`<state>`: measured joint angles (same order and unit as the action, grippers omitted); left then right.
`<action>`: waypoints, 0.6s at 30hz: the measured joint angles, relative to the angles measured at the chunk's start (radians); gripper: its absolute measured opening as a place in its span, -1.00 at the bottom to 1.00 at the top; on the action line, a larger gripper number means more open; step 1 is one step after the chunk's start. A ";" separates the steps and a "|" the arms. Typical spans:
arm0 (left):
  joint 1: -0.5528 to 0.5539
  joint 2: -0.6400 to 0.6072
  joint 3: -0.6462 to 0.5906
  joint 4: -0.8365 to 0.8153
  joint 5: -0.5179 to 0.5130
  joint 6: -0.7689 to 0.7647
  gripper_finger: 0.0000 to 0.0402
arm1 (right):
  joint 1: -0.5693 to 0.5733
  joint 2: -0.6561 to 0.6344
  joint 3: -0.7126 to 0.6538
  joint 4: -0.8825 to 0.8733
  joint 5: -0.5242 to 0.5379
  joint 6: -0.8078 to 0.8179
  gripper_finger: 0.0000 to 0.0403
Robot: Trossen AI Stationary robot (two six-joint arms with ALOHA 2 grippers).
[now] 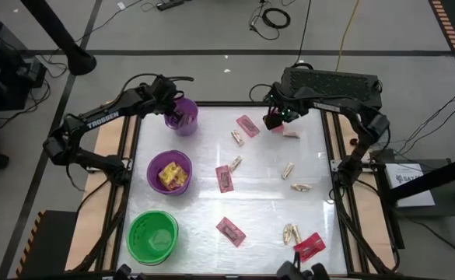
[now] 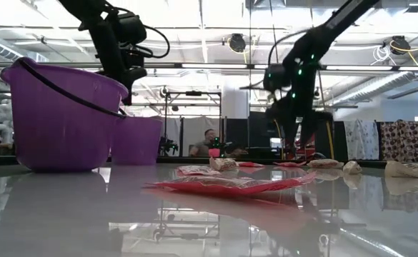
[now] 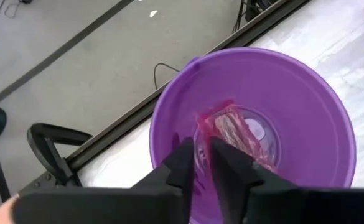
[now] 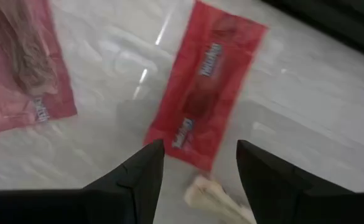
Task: Sort candy by brand, put in halloween buckets
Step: Put the red candy into the top purple bucket
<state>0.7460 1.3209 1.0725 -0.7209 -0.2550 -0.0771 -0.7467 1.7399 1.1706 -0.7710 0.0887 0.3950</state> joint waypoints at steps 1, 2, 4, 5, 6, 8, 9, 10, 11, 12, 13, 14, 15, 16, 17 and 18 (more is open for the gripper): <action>0.000 0.000 0.000 0.000 0.000 -0.019 -0.63 | -0.008 0.016 0.000 0.010 -0.013 -0.018 -0.04; 0.000 0.000 0.000 0.000 0.000 -0.034 -0.58 | -0.015 0.031 0.000 0.014 -0.016 -0.036 -0.04; 0.000 0.000 0.000 0.001 0.003 -0.062 -0.48 | -0.023 0.056 0.000 0.014 -0.013 -0.067 -0.04; 0.000 0.000 0.000 0.002 0.004 -0.076 -0.43 | -0.027 0.067 0.000 0.014 -0.013 -0.079 -0.04; 0.000 0.000 0.000 0.004 0.004 -0.092 -0.38 | -0.031 0.075 0.000 0.014 -0.012 -0.091 -0.04; 0.000 0.000 0.000 0.009 0.007 -0.124 -0.31 | -0.033 0.086 0.000 0.015 -0.011 -0.115 -0.04; 0.000 -0.002 0.000 0.009 0.011 -0.135 -0.29 | -0.032 0.091 0.000 0.014 -0.012 -0.126 -0.04; 0.000 -0.004 0.000 0.009 0.015 -0.149 -0.27 | -0.032 0.094 0.000 0.013 -0.016 -0.136 -0.04; -0.003 -0.007 0.000 0.011 0.016 -0.154 -0.26 | -0.032 0.095 0.000 0.010 -0.016 -0.145 -0.04; -0.008 -0.008 0.000 0.017 0.016 -0.153 -0.25 | -0.032 0.094 0.000 0.005 -0.017 -0.149 -0.04; -0.013 -0.009 0.000 0.027 0.016 -0.148 -0.25 | -0.033 0.094 0.000 0.002 -0.017 -0.149 -0.04; -0.018 -0.009 0.000 0.042 0.015 -0.127 -0.24 | -0.035 0.094 0.000 -0.004 -0.017 -0.143 -0.05; -0.021 -0.010 0.000 0.064 0.015 -0.096 -0.24 | -0.039 0.094 0.000 -0.016 -0.017 -0.131 -0.07; -0.025 -0.012 0.000 0.085 0.015 -0.061 -0.24 | -0.044 0.095 -0.001 -0.022 -0.017 -0.115 -0.10; -0.030 -0.014 0.000 0.108 0.016 -0.023 -0.24 | -0.046 0.098 -0.003 -0.022 -0.019 -0.101 -0.13; -0.034 -0.014 0.000 0.129 0.016 0.010 -0.24 | -0.051 0.104 -0.006 -0.014 -0.034 -0.088 -0.16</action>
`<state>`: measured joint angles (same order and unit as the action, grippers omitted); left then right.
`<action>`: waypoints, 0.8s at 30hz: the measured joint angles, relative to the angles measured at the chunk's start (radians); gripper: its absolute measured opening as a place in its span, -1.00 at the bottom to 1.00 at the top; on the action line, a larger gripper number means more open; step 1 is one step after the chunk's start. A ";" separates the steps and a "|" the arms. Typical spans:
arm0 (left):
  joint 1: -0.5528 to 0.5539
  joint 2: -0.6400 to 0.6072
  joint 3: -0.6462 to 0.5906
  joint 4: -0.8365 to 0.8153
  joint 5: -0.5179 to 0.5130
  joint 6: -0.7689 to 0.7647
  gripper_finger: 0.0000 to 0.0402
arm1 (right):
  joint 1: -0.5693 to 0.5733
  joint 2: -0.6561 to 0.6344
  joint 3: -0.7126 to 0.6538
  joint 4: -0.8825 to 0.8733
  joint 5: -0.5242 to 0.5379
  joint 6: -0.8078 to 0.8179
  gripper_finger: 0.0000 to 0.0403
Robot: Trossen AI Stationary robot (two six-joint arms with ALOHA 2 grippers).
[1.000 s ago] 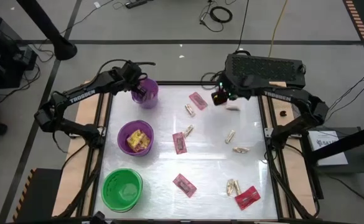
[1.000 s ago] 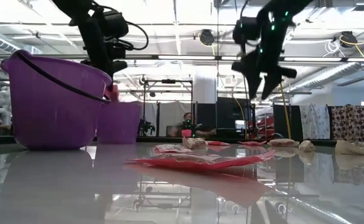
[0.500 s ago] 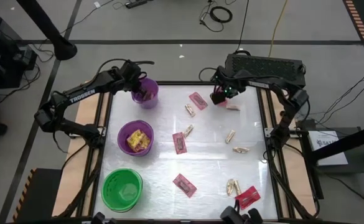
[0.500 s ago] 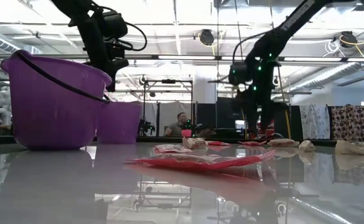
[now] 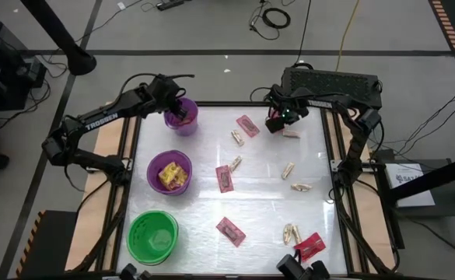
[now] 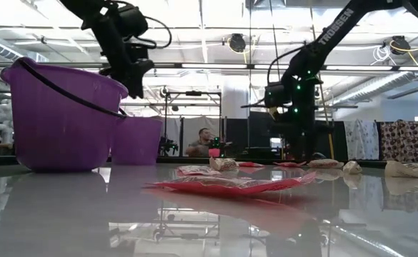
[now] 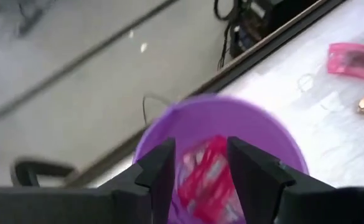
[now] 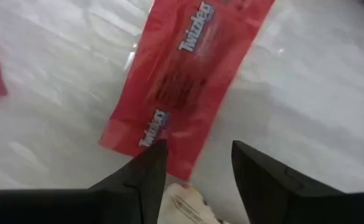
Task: Sort candy by brand, put in halloween buckets
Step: Put the red candy into the top purple bucket
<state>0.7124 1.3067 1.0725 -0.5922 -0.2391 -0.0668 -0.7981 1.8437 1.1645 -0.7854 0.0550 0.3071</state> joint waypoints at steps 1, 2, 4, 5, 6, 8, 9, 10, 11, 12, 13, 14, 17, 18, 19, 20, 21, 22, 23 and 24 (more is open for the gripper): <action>-0.002 0.000 0.000 0.017 0.000 0.033 -0.24 | -0.005 0.008 -0.005 0.005 -0.022 0.010 -0.19; -0.004 0.000 0.000 0.028 0.000 0.062 -0.24 | -0.009 0.020 -0.009 0.006 -0.040 0.019 -0.22; -0.006 0.000 0.000 0.055 0.000 0.101 -0.24 | -0.009 0.037 -0.011 0.003 -0.057 0.031 -0.29; -0.006 0.000 0.000 0.062 0.000 0.105 -0.24 | -0.009 0.050 -0.010 -0.006 -0.063 0.036 -0.33; -0.006 0.000 0.000 0.062 0.000 0.107 -0.24 | -0.009 0.060 -0.008 -0.010 -0.067 0.036 -0.38; -0.006 0.000 0.000 0.059 0.000 0.107 -0.24 | -0.006 0.068 -0.009 -0.012 -0.080 0.027 -0.52; -0.006 0.000 0.000 0.056 0.001 0.110 -0.24 | -0.001 0.068 -0.009 -0.013 -0.079 0.027 -0.61; -0.006 0.000 0.000 0.056 0.004 0.118 -0.24 | 0.004 0.065 -0.009 -0.013 -0.078 0.030 -0.72; -0.006 0.000 0.000 0.056 0.017 0.130 -0.24 | 0.008 0.056 -0.010 -0.013 -0.077 0.035 -0.84; -0.006 0.000 0.000 0.058 0.036 0.141 -0.24 | 0.012 0.046 -0.011 -0.014 -0.077 0.041 -0.92; -0.006 0.000 0.000 0.064 0.063 0.152 -0.24 | 0.016 0.035 -0.012 -0.013 -0.078 0.050 -0.95; -0.006 0.000 0.000 0.070 0.095 0.156 -0.24 | 0.020 0.020 -0.016 -0.010 -0.077 0.062 -0.95; -0.007 0.000 0.000 0.099 0.228 0.157 -0.24 | 0.039 -0.034 -0.022 -0.020 -0.088 0.099 -0.98; -0.008 0.000 0.000 0.114 0.277 0.152 -0.24 | 0.047 -0.060 -0.018 -0.009 -0.088 0.108 -0.99; -0.009 0.000 0.000 0.130 0.328 0.142 -0.24 | 0.056 -0.087 -0.016 0.002 -0.087 0.120 -0.99; -0.009 0.000 0.000 0.150 0.379 0.122 -0.24 | 0.065 -0.115 -0.015 0.012 -0.086 0.130 -0.99; -0.011 0.000 0.000 0.174 0.433 0.098 -0.24 | 0.077 -0.139 -0.016 0.024 -0.085 0.135 -0.99; -0.016 0.000 0.000 0.200 0.482 0.076 -0.24 | 0.092 -0.162 -0.016 0.045 -0.079 0.141 -1.00; -0.023 0.005 0.000 0.231 0.524 0.055 -0.24 | 0.108 -0.186 -0.016 0.073 -0.080 0.153 -1.00; -0.029 0.010 0.000 0.262 0.555 0.030 -0.24 | 0.127 -0.215 -0.016 0.105 -0.082 0.165 -1.00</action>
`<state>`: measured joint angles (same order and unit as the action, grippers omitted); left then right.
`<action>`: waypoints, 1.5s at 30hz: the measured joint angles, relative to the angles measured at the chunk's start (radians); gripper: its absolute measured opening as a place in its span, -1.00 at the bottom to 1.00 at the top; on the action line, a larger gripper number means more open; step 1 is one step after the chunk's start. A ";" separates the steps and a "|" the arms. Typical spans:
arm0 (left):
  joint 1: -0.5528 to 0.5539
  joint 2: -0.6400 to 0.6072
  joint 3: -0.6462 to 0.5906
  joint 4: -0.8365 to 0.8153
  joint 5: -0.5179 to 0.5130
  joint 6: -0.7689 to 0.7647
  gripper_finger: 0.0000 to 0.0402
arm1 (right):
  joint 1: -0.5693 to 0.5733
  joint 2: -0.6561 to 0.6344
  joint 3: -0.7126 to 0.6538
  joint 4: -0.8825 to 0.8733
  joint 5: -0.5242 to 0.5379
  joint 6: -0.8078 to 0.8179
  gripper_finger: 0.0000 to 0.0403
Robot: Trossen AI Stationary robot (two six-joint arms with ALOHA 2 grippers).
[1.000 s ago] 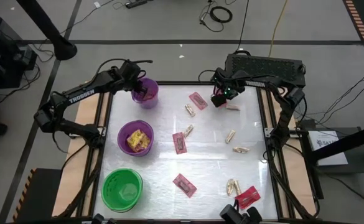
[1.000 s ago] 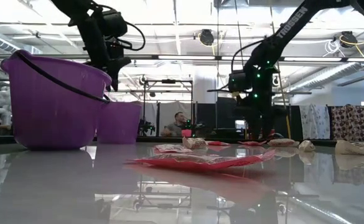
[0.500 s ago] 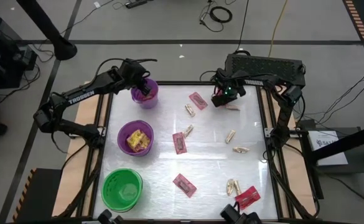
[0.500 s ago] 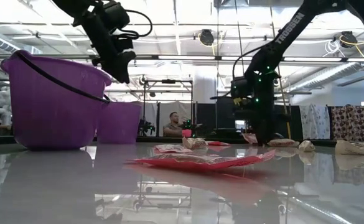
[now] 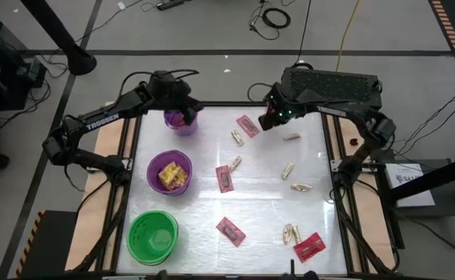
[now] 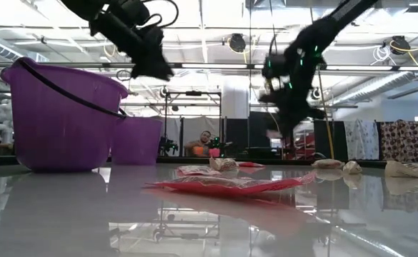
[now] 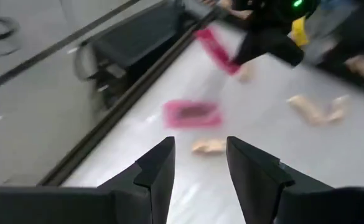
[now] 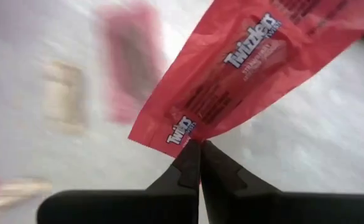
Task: Sort candy by brand, put in halloween buckets
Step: Put the red candy into the top purple bucket
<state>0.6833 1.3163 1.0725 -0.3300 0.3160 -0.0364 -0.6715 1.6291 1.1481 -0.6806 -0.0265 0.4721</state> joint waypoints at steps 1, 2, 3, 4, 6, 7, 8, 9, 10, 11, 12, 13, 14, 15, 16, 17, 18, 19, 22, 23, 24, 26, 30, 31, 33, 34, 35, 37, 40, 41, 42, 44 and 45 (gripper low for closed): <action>-0.006 0.006 0.000 0.023 0.018 -0.031 -0.24 | 0.019 -0.025 0.001 0.030 0.000 0.011 -1.00; -0.012 0.014 0.000 0.044 0.023 -0.072 -0.24 | 0.039 -0.047 0.001 0.059 -0.001 0.016 -1.00; -0.017 0.024 0.000 0.069 0.025 -0.128 -0.24 | 0.060 -0.065 0.001 0.092 0.000 0.018 -1.00; -0.020 0.037 0.000 0.091 0.029 -0.198 -0.24 | 0.084 -0.077 0.001 0.125 0.005 0.018 -1.00; -0.021 0.068 0.000 0.108 0.057 -0.342 -0.24 | 0.134 -0.095 0.001 0.188 0.025 0.024 -1.00; -0.021 0.086 0.000 0.119 0.081 -0.397 -0.24 | 0.158 -0.101 0.001 0.215 0.028 0.021 -1.00; -0.021 0.105 0.000 0.139 0.110 -0.436 -0.24 | 0.184 -0.103 0.001 0.240 0.028 0.011 -1.00; -0.022 0.123 0.000 0.158 0.140 -0.463 -0.24 | 0.206 -0.103 0.002 0.258 0.028 0.001 -1.00; -0.025 0.140 0.000 0.176 0.167 -0.487 -0.24 | 0.226 -0.102 0.002 0.267 0.027 -0.004 -1.00; -0.030 0.157 0.000 0.195 0.182 -0.510 -0.24 | 0.246 -0.099 0.002 0.271 0.029 -0.009 -1.00; -0.037 0.176 0.000 0.210 0.186 -0.528 -0.24 | 0.265 -0.097 0.002 0.278 0.031 -0.010 -1.00; -0.043 0.193 0.000 0.222 0.186 -0.534 -0.24 | 0.279 -0.096 0.002 0.282 0.033 -0.010 -1.00; -0.049 0.209 0.000 0.233 0.187 -0.535 -0.24 | 0.293 -0.096 0.002 0.281 0.035 -0.009 -1.00; -0.059 0.224 0.000 0.244 0.187 -0.535 -0.24 | 0.306 -0.096 0.002 0.280 0.040 -0.004 -1.00; -0.066 0.236 0.000 0.256 0.187 -0.535 -0.24 | 0.318 -0.096 0.002 0.281 0.052 0.007 -1.00; -0.074 0.246 0.000 0.265 0.187 -0.535 -0.24 | 0.328 -0.096 0.002 0.281 0.065 0.017 -1.00; -0.084 0.256 0.000 0.275 0.187 -0.536 -0.24 | 0.337 -0.096 0.002 0.281 0.075 0.026 -1.00; -0.095 0.268 0.000 0.287 0.187 -0.540 -0.24 | 0.344 -0.096 0.002 0.281 0.078 0.036 -1.00; -0.126 0.298 0.000 0.357 0.187 -0.560 -0.24 | 0.363 -0.096 0.002 0.281 0.083 0.043 -1.00; -0.136 0.307 0.000 0.391 0.188 -0.560 -0.24 | 0.369 -0.096 0.002 0.280 0.084 0.043 -1.00; -0.145 0.315 -0.001 0.418 0.188 -0.561 -0.24 | 0.375 -0.096 0.002 0.280 0.084 0.044 -1.00; -0.160 0.336 0.000 0.477 0.188 -0.561 -0.24 | 0.383 -0.096 0.002 0.280 0.083 0.047 -1.00; -0.181 0.360 -0.001 0.540 0.204 -0.561 -0.24 | 0.387 -0.096 0.002 0.279 0.081 0.059 -1.00; -0.182 0.362 -0.001 0.547 0.204 -0.561 -0.24 | 0.387 -0.096 0.002 0.279 0.080 0.063 -1.00; -0.182 0.368 -0.001 0.561 0.204 -0.561 -0.24 | 0.387 -0.096 0.002 0.279 0.080 0.066 -1.00; -0.182 0.372 -0.001 0.572 0.203 -0.561 -0.24 | 0.386 -0.096 0.002 0.279 0.080 0.066 -1.00; -0.182 0.375 -0.001 0.582 0.202 -0.561 -0.24 | 0.386 -0.096 0.002 0.279 0.079 0.066 -1.00; -0.182 0.378 -0.001 0.607 0.198 -0.561 -0.24 | 0.386 -0.096 0.002 0.279 0.079 0.066 -1.00; -0.182 0.388 0.000 0.621 0.178 -0.560 -0.24 | 0.386 -0.096 0.002 0.279 0.078 0.066 -1.00; -0.183 0.393 0.000 0.620 0.166 -0.560 -0.24 | 0.386 -0.096 0.002 0.279 0.078 0.066 -1.00; -0.182 0.398 -0.001 0.615 0.158 -0.560 -0.24 | 0.386 -0.096 0.002 0.279 0.077 0.066 -1.00; -0.181 0.405 -0.001 0.617 0.155 -0.560 -0.24 | 0.388 -0.096 0.003 0.279 0.077 0.066 -1.00; -0.181 0.408 -0.001 0.619 0.155 -0.561 -0.24 | 0.389 -0.096 0.003 0.280 0.077 0.066 -1.00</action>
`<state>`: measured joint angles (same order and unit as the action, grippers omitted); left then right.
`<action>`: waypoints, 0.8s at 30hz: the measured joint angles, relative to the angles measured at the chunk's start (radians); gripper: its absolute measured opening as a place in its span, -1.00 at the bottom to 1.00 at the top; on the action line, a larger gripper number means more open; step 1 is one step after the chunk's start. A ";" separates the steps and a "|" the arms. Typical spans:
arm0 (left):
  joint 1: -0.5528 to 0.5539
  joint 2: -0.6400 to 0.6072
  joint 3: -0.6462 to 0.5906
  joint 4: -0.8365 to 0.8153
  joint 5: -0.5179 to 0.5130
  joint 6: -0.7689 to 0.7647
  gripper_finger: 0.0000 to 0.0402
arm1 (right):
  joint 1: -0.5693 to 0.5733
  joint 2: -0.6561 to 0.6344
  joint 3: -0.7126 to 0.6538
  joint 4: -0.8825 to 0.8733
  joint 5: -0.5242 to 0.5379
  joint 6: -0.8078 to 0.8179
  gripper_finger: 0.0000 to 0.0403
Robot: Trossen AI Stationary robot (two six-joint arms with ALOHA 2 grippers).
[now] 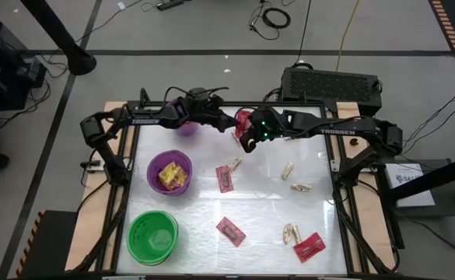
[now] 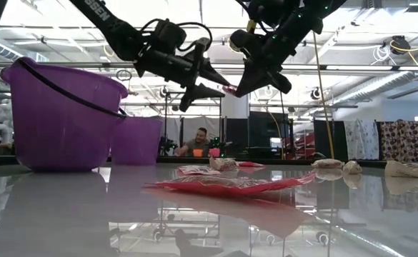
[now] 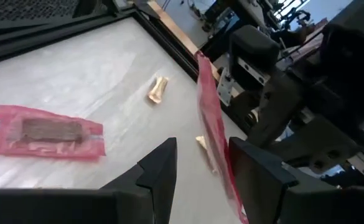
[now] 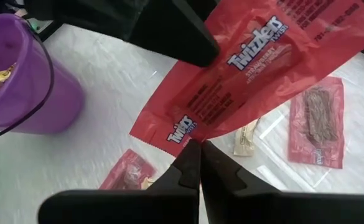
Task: Sort candy by brand, put in halloween buckets
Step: Put the red candy into the top purple bucket
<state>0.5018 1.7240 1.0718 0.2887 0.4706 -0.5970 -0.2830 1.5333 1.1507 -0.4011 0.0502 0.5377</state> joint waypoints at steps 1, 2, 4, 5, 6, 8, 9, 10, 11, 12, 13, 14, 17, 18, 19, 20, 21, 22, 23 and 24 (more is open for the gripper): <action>0.000 0.002 0.000 0.001 0.000 0.000 -0.24 | 0.002 0.000 0.000 0.001 0.000 0.000 -1.00; 0.000 0.005 0.000 -0.001 0.000 0.000 -0.24 | 0.004 0.000 0.000 0.000 0.000 0.000 -1.00; 0.000 0.005 0.000 -0.002 0.000 0.000 -0.25 | 0.007 0.000 0.000 0.000 -0.003 0.000 -1.00; 0.000 0.005 0.000 0.004 0.000 0.000 -0.26 | 0.009 0.000 0.000 0.000 -0.004 0.000 -1.00; 0.000 0.005 0.000 0.012 0.000 0.000 -0.28 | 0.010 0.000 0.000 0.000 -0.004 0.000 -1.00; 0.000 0.005 0.000 0.022 0.000 0.000 -0.35 | 0.010 0.000 0.000 0.000 -0.004 0.000 -1.00; 0.000 0.005 0.000 0.026 0.000 0.000 -0.39 | 0.010 0.000 0.000 0.000 -0.004 0.000 -1.00; 0.000 0.005 0.000 0.030 0.001 0.000 -0.43 | 0.010 0.000 0.000 0.000 -0.004 0.000 -1.00; 0.000 0.005 0.000 0.030 0.003 0.000 -0.48 | 0.010 0.000 0.000 0.000 -0.004 0.000 -1.00; 0.000 0.005 0.000 0.029 0.007 0.000 -0.53 | 0.010 0.000 0.000 0.000 -0.004 0.000 -1.00; 0.000 0.005 0.000 0.028 0.010 0.000 -0.59 | 0.010 0.000 0.000 0.000 -0.004 0.000 -1.00; 0.000 0.005 0.000 0.027 0.011 0.000 -0.65 | 0.010 0.000 0.000 0.000 -0.004 0.000 -1.00; 0.000 0.005 0.000 0.028 0.012 0.000 -0.83 | 0.010 0.000 0.000 0.000 -0.004 0.000 -1.00; 0.000 0.005 0.000 0.027 0.012 0.000 -0.89 | 0.011 0.000 0.000 0.000 -0.004 0.000 -1.00; 0.000 0.005 0.000 0.027 0.013 0.000 -0.94 | 0.011 0.000 0.000 0.000 -0.004 0.000 -1.00; 0.000 0.005 0.000 0.027 0.013 -0.001 -0.96 | 0.011 0.000 0.000 0.001 -0.004 -0.002 -1.00; 0.000 0.005 0.000 0.027 0.013 -0.001 -0.97 | 0.011 0.000 0.000 0.001 -0.004 -0.003 -1.00; 0.000 0.005 0.000 0.027 0.013 0.000 -0.96 | 0.011 0.000 0.000 0.001 -0.004 -0.003 -1.00; 0.000 0.005 0.000 0.027 0.013 0.000 -0.96 | 0.011 0.000 0.000 0.001 -0.004 -0.003 -1.00; 0.000 0.005 0.000 0.027 0.014 0.000 -0.96 | 0.011 0.000 0.000 0.001 -0.004 -0.008 -1.00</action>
<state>0.5014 1.7287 1.0720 0.3161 0.4842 -0.5972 -0.2718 1.5333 1.1507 -0.4004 0.0463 0.5298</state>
